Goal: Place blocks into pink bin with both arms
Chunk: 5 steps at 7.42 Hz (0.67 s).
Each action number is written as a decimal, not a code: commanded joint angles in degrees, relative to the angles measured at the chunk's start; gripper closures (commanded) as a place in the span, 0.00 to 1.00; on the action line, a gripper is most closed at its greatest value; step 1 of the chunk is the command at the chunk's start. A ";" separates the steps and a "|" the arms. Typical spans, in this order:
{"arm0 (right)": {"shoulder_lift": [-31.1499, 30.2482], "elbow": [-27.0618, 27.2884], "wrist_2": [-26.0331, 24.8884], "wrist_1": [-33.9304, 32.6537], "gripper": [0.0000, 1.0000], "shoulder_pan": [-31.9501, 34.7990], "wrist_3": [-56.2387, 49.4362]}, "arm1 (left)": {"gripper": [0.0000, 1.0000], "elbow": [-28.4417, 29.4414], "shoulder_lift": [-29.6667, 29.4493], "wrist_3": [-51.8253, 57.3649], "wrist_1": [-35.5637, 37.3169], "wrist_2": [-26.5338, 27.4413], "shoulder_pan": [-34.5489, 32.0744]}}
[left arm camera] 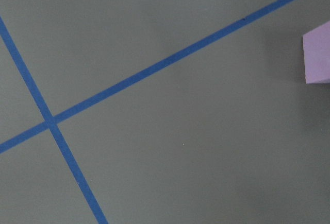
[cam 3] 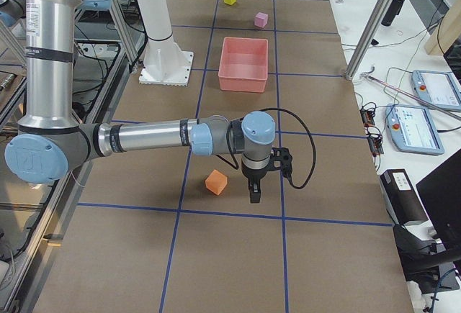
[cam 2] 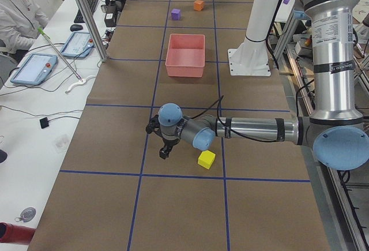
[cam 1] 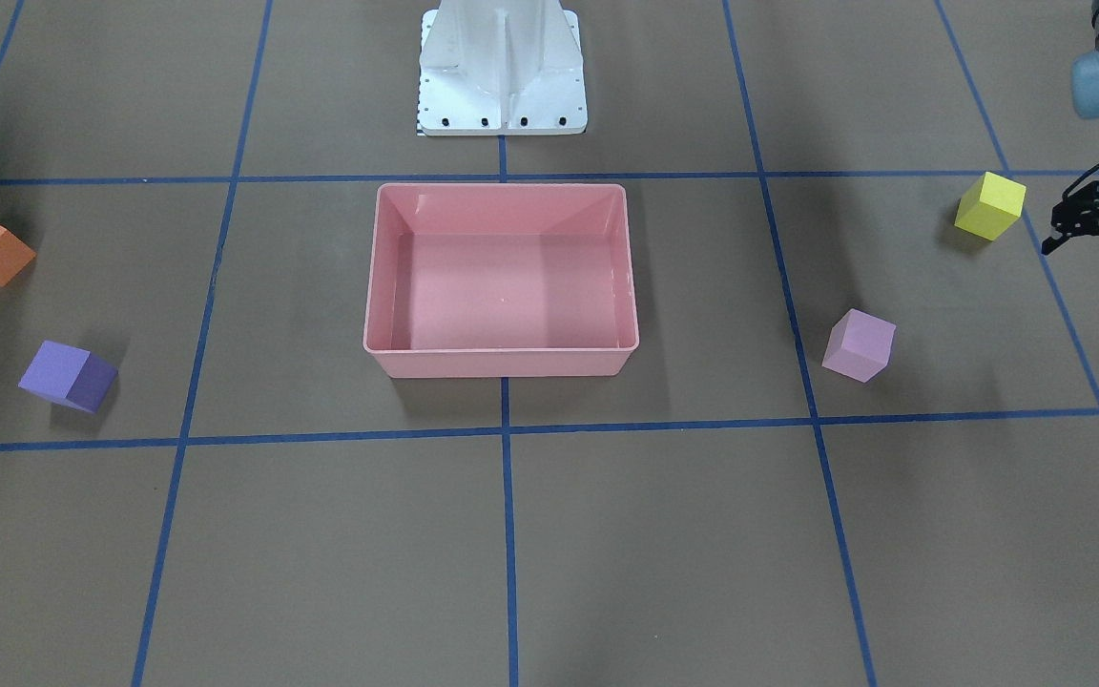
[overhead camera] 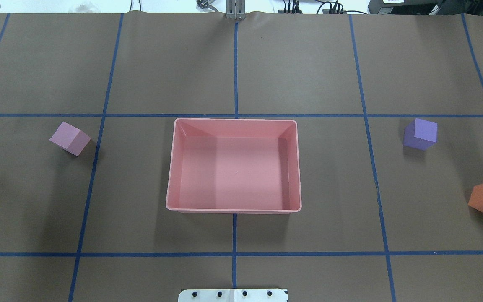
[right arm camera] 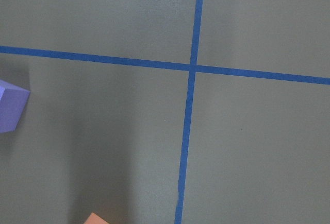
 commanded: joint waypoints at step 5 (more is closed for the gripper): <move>-0.07 0.01 0.00 0.00 0.00 0.00 -0.08 | 0.00 0.00 14.23 -12.99 -23.30 1.66 10.50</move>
